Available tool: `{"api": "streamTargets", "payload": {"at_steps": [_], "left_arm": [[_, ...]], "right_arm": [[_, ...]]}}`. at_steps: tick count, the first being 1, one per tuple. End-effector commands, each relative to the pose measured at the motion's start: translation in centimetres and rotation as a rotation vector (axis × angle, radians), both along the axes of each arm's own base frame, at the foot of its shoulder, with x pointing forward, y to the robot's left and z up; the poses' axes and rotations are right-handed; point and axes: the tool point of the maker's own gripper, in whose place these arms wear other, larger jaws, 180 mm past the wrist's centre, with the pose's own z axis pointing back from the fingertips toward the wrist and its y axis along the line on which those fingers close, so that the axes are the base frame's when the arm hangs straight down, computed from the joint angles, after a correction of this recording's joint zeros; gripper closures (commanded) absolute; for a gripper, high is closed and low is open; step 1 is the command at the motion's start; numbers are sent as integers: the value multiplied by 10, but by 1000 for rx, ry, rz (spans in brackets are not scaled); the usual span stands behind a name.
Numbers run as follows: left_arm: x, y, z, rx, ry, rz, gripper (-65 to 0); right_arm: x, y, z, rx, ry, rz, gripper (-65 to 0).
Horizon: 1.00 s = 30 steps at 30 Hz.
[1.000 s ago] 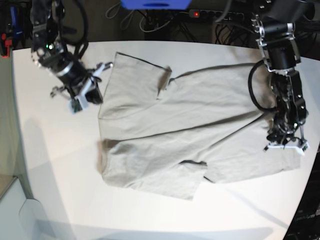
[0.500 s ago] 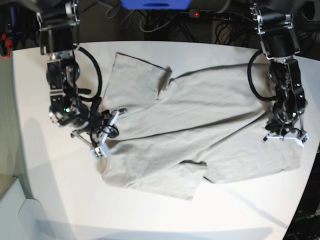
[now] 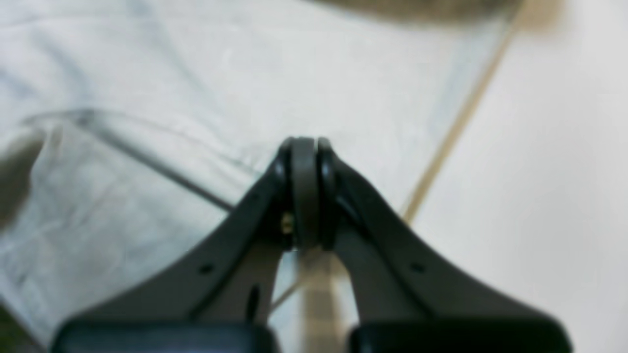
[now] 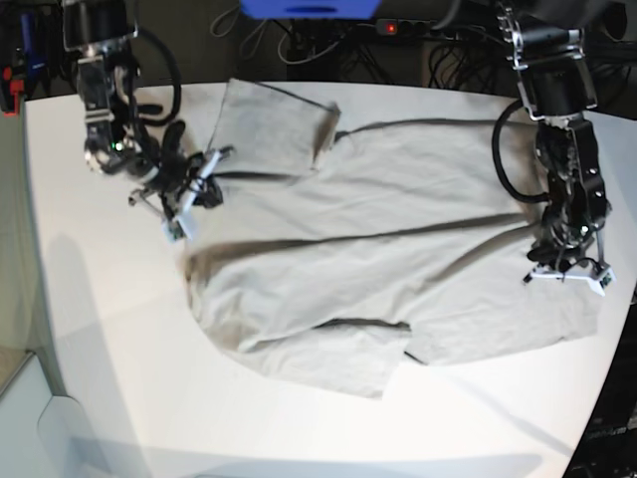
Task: Layout the t-shirt on the table in an organized manner, then fold the t-shirt properly
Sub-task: 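Grasp the shirt edge with the right gripper and pull it outward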
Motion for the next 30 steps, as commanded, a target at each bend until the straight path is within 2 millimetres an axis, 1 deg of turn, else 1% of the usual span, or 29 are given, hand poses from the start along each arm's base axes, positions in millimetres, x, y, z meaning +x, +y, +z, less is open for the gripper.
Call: {"api": "streamTargets", "payload": {"at_steps": [1,3,5,7,10,11,13,16,17,20,24,26,28,30], "left_arm": [[20,10,25,30,-64,8,-103],[24,9,24,20,-62,12,-103],[23,10,19,13,-50,16,-103],[24,9,17,6,-48,17,-103],[34,6,27,3,-74,14,-103],[35,1,26,-5,-75,12,-103],[36,-1,25,-12,-73,10,-103],[36,-2,25,-16,-77,11,-103],[38,-5,25,-12,-77,-1,-103],[46,-19,26,2,-72,-49,-103],[45,-21,26,-4,-69,-56,-103],[45,-22,26,-4,-69,-57,-103],[45,-22,26,-6,-69,-58,-103],[45,-22,30,-1,-78,-60,-103]], "right_arm": [[-22,-13,-15,-79,85,34,0],[-41,-14,-22,-83,115,37,0],[-60,-31,-29,-104,152,12,0],[-73,-41,-32,-112,177,-14,0],[-85,-56,-31,-133,186,-34,0],[-90,-59,-30,-142,188,-31,0],[-99,-59,-28,-148,195,-19,0],[-112,-51,-20,-135,176,-1,0],[-114,-49,-15,-136,164,5,0],[-113,-54,5,-149,116,-9,0],[-103,-58,30,-163,40,-21,0],[-96,-64,38,-174,12,-38,0],[-91,-69,42,-181,-3,-50,0],[-85,-69,45,-181,-20,-53,0]]}}
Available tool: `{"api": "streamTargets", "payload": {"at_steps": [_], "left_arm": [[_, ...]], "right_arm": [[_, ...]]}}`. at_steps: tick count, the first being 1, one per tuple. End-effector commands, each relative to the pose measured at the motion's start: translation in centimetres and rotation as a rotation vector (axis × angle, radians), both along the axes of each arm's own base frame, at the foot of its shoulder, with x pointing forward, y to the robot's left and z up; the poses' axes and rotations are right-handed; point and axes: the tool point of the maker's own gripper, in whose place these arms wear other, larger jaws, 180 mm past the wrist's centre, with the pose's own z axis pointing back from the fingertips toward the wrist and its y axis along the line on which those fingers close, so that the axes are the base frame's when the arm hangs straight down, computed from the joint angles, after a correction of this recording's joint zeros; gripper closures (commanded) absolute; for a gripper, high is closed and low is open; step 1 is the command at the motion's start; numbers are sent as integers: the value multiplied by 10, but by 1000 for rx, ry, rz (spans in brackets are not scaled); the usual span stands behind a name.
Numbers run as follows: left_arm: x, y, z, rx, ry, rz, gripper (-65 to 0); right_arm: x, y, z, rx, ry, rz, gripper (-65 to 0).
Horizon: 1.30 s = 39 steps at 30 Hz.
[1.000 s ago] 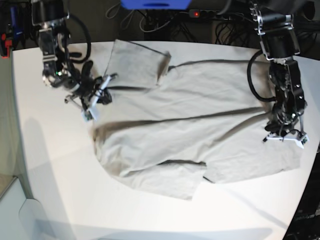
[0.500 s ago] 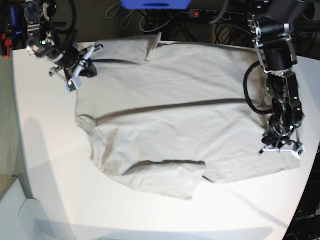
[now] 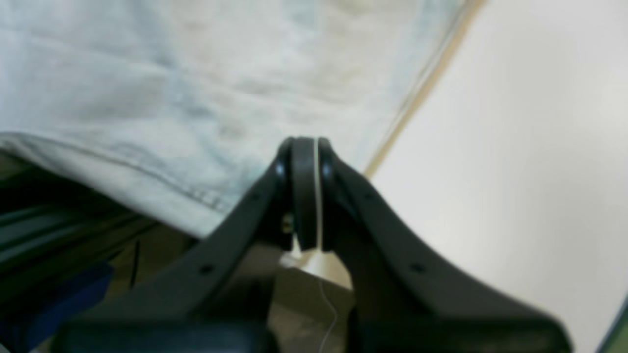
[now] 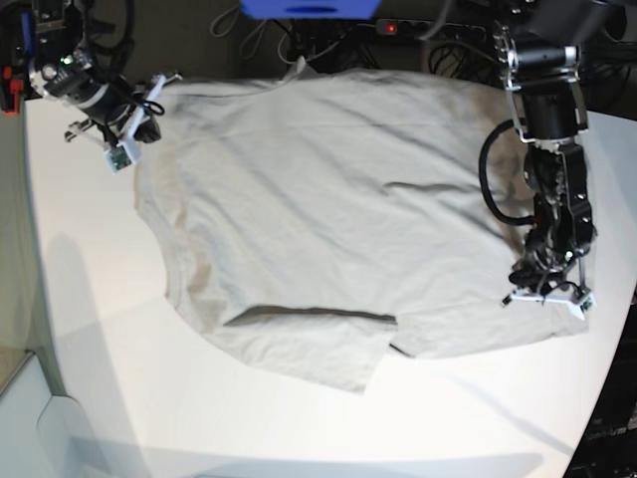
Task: Layout the t-shirt on the table in an organized manner, then fold the t-shirt properly
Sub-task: 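Grasp the shirt edge with the right gripper and pull it outward, then grasp the shirt body with both grippers and spread it apart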
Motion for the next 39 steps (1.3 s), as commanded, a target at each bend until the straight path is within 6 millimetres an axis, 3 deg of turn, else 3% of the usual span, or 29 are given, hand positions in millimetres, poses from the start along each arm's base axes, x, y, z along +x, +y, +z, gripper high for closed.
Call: {"api": "streamTargets", "payload": {"at_steps": [1,6,11,15,18,22,26,29,32,36,39], "left_arm": [[9,10,20,36,-52,6,-103],[-6,8,22,58,-62,-11,-103],[-29,-1,6,33,7,-35,-103],[-52,-8,-15,-7,99,-52,-103],[-70,-15,-19,-14,130,-74,-103],[-82,-33,-7,-28,116,-114,-103],[-94,-53,7,-63,130,-167,-103],[-109,-63,7,-88,168,-192,-103],[-124,-62,-6,-91,218,-187,-103],[-139,-55,-24,-93,282,-173,-103],[-149,-35,-31,-87,313,-125,-103]], "right_arm": [[7,-1,8,0,-34,-2,0],[26,-2,16,-15,-57,2,0],[62,-4,35,-39,-112,-1,0],[100,8,54,-60,-148,41,0],[120,21,62,-67,-154,83,0],[139,47,52,-30,-131,126,0],[146,69,29,8,-67,159,0],[149,78,19,36,-54,166,0],[156,87,17,54,-69,185,0],[173,85,19,49,-76,182,0],[189,80,23,43,-79,168,0]]}}
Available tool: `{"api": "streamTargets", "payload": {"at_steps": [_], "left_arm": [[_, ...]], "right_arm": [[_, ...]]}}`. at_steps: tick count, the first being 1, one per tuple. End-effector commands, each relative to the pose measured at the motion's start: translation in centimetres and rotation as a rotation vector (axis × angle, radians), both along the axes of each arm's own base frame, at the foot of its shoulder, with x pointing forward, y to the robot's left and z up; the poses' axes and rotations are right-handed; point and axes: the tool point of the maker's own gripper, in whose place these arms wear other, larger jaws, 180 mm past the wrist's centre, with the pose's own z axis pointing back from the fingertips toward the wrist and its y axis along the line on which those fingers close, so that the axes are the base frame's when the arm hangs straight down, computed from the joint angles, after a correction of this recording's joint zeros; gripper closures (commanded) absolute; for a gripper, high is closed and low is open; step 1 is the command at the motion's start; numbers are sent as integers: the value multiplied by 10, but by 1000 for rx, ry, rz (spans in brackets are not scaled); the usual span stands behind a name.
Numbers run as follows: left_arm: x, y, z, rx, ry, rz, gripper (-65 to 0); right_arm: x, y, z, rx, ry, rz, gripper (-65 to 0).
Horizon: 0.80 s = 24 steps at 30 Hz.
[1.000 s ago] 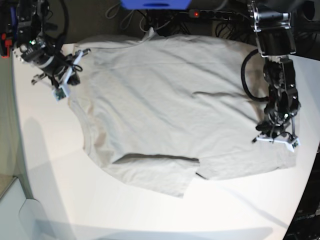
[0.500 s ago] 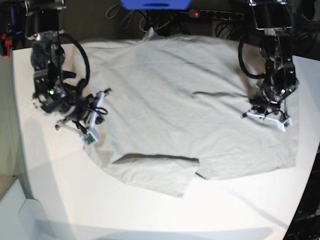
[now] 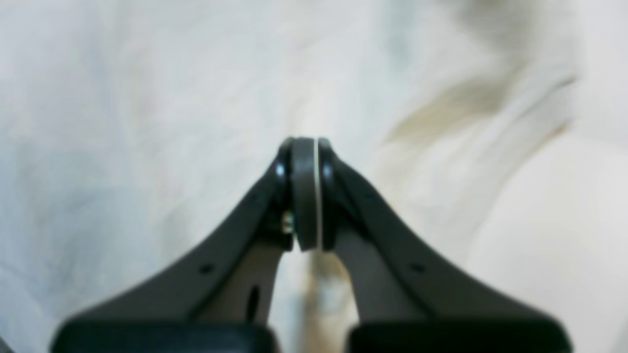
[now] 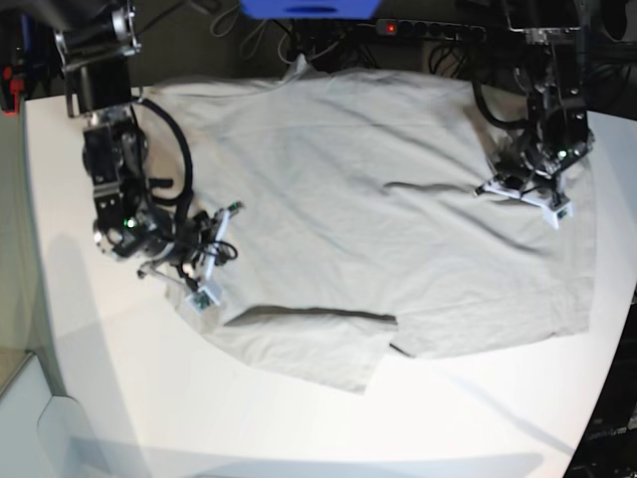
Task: Layout the t-shirt on the table in an organized manner, then fold the t-shirt properly
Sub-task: 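Grasp the shirt body with both grippers and spread it apart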
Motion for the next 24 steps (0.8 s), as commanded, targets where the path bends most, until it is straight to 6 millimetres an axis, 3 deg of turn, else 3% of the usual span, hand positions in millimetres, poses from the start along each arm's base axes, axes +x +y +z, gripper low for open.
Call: {"api": "streamTargets", "payload": {"at_steps": [1,8,13,20,24], "left_arm": [[1,16,5,34,-10,21,-103],[-12,49,-9,81,43,70,-103],[-17,72,-10,127,62,83,-103],[-6,74,9,152,14,61,-103],[9,74,35,181,-62,33,-103]], "right_arm": [[16,-3,14,10,-46,-14,0],[25,-7,6,30,-41,-35,0],[12,-7,-7,33,-12,-36,0],[-21,-9,-35,26,67,-36,0],[-50,-16,-56,16,119,-39,0]]}}
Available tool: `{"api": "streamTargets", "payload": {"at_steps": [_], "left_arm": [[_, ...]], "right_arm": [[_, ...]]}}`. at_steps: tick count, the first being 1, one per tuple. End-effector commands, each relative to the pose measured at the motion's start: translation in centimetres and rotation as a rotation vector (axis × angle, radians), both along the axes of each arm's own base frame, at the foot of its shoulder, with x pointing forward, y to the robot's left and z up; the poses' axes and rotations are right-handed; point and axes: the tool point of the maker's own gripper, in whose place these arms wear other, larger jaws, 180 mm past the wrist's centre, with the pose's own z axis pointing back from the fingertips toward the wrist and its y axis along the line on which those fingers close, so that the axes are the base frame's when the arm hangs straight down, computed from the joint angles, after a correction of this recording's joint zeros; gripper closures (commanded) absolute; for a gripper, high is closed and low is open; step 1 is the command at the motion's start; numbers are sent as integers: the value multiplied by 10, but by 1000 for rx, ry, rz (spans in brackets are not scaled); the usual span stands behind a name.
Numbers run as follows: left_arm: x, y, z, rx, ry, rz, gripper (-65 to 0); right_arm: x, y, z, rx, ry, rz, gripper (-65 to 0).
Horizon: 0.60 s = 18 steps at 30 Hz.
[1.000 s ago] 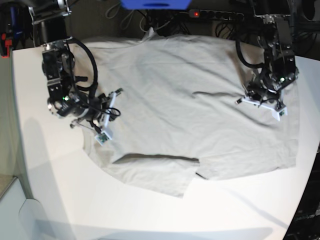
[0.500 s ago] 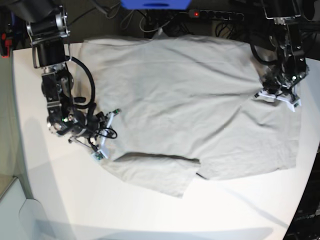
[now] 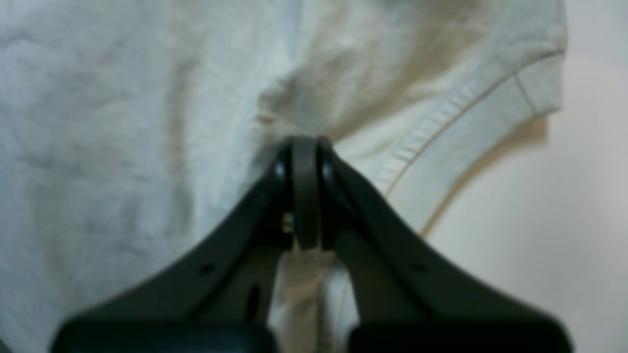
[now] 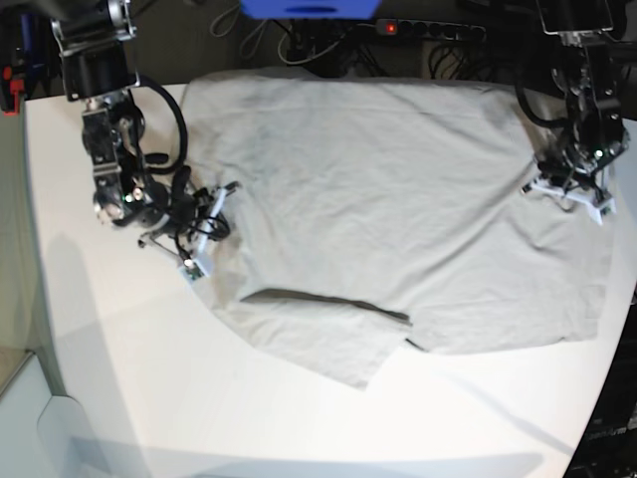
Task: Layout the t-shirt on the table in an organized manner, then fold the t-shirt properly
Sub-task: 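Grasp the shirt body with both grippers and spread it apart, then drag the shirt side with the right gripper toward the hem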
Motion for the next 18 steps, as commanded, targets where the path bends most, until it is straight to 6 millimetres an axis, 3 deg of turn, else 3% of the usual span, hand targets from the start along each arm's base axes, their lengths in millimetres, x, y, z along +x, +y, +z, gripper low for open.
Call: {"api": "streamTargets", "payload": {"at_steps": [1,4,7,10,14,18], "left_arm": [[14,9,21,41,-60,-12,-103],[23,2,37,44,-103,-33,-103],[37,0,46,38,-137,-31,-103],[48,-6,37,-7,-136,-3,-103],[50,-7,13,-51,-81,30,-103],[45,2,-1,-35,-66,55,-103]], "right_arm": [[-19,-11,-14,-60,67,6,0],[-40,-16,-10,-70,45,28,0],[-51,-14,5,-80,1,62,0],[-54,-10,27,-84,-61,90,0],[-44,-13,47,-104,-126,111,0],[-10,-18,71,-116,-201,88,0]]}}
